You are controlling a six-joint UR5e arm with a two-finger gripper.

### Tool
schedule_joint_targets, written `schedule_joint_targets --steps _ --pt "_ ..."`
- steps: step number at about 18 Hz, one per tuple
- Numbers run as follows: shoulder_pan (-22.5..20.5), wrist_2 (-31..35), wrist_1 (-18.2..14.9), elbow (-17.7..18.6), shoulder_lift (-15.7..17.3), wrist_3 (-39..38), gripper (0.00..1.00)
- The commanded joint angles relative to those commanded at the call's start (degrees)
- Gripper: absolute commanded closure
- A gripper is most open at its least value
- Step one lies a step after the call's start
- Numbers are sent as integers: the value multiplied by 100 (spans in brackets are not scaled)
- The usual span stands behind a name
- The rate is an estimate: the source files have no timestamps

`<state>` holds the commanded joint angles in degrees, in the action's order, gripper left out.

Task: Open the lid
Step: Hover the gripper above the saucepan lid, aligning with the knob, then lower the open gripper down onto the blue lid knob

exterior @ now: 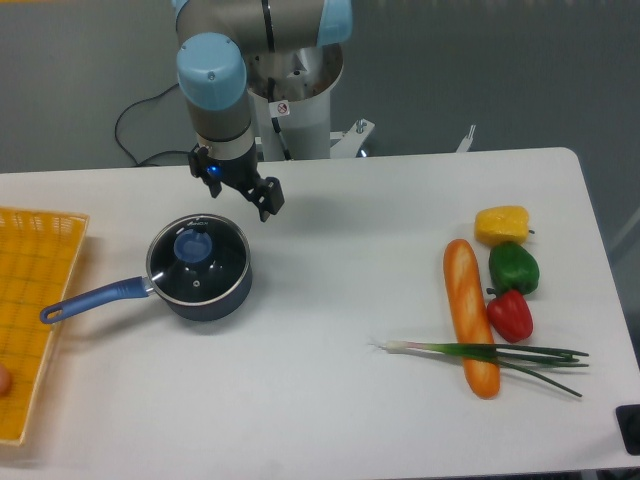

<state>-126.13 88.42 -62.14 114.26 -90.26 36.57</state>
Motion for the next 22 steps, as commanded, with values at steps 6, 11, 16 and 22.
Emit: schedule_joint_targets --steps 6,11,16,22 --pt "168 0 168 -35 -149 -159 0" --pt "282 0 176 -35 -167 -159 0" --pt "282 -70 194 -61 -185 -247 0" --pt "475 -70 519 -228 -571 -624 0"
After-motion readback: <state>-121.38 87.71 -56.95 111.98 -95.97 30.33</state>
